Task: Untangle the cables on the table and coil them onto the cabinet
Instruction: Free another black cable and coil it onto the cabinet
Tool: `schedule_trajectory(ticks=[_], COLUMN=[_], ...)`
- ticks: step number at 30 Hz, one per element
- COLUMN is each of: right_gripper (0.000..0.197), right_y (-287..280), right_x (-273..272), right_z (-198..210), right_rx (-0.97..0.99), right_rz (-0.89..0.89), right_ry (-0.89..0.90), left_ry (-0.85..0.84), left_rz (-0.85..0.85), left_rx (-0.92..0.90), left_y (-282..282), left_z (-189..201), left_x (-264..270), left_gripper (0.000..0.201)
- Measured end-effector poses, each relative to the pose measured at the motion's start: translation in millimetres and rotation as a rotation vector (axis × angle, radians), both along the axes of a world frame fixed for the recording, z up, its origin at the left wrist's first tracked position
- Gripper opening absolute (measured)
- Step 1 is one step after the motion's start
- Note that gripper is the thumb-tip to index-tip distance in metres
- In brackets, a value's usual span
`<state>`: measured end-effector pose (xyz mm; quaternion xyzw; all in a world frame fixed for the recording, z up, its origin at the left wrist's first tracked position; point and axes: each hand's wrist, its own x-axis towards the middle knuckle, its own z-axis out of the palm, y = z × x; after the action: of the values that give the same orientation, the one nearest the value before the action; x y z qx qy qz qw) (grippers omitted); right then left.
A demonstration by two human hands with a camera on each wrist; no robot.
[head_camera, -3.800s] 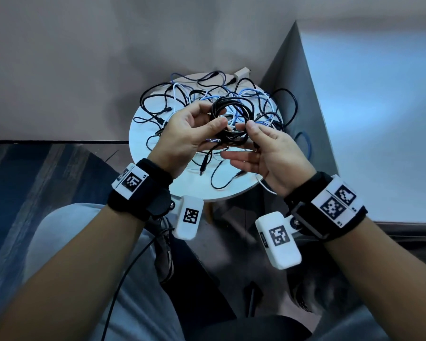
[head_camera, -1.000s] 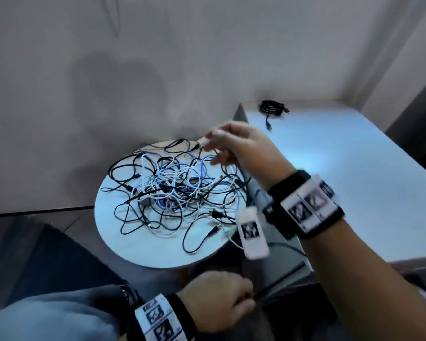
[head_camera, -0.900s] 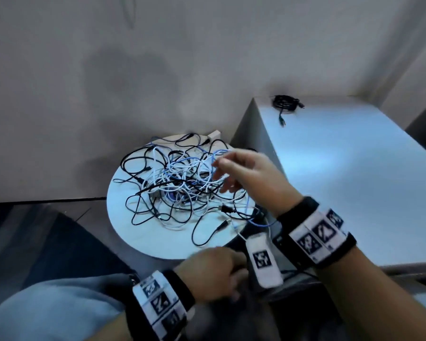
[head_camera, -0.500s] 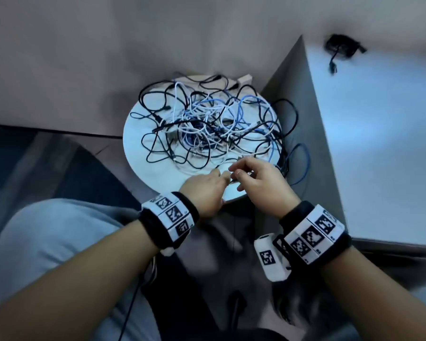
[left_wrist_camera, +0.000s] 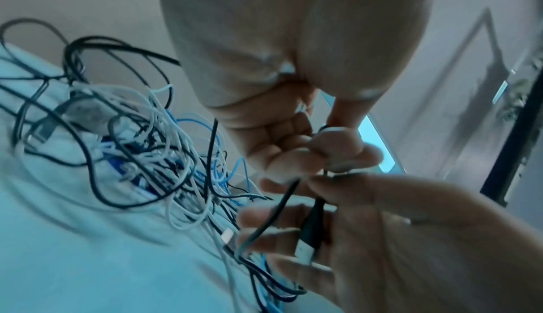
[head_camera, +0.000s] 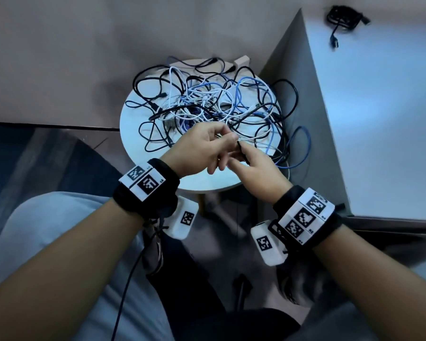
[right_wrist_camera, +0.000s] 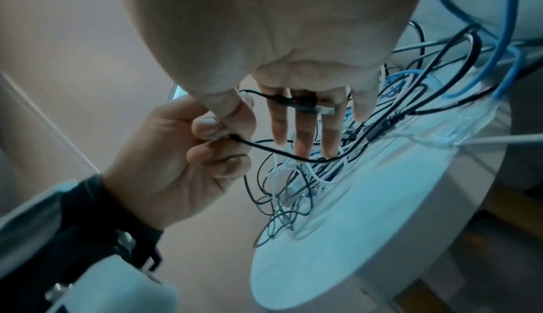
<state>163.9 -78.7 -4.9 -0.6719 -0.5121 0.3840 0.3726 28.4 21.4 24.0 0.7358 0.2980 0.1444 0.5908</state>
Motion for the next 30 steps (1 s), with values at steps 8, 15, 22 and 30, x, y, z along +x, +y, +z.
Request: schedule_trajectory(ticks=[8, 15, 22, 30], right_gripper=[0.042, 0.028, 0.008, 0.008], right_y=[2.6, 5.8, 3.3, 3.6], right_x=[-1.7, 0.1, 6.9, 14.7], right_z=[14.8, 13.8, 41.1, 52.8], right_rx=[0.087, 0.123, 0.372, 0.522], right_rz=[-0.081, -0.075, -0.158, -0.233], right_ry=[0.454, 0.181, 0.162, 0.186], left_ry=[-0.402, 0.06, -0.206, -0.27], left_rz=[0.251, 0.35, 0.035, -0.045], left_rx=[-0.403, 0.344, 0.143, -0.136], left_y=[3.1, 6.9, -5.7, -1.4], left_z=[15.6, -1.0, 12.6, 29.4], left_x=[0.3, -2.0, -1.8, -5.1], left_gripper=[0.023, 0.028, 0.023, 0.03])
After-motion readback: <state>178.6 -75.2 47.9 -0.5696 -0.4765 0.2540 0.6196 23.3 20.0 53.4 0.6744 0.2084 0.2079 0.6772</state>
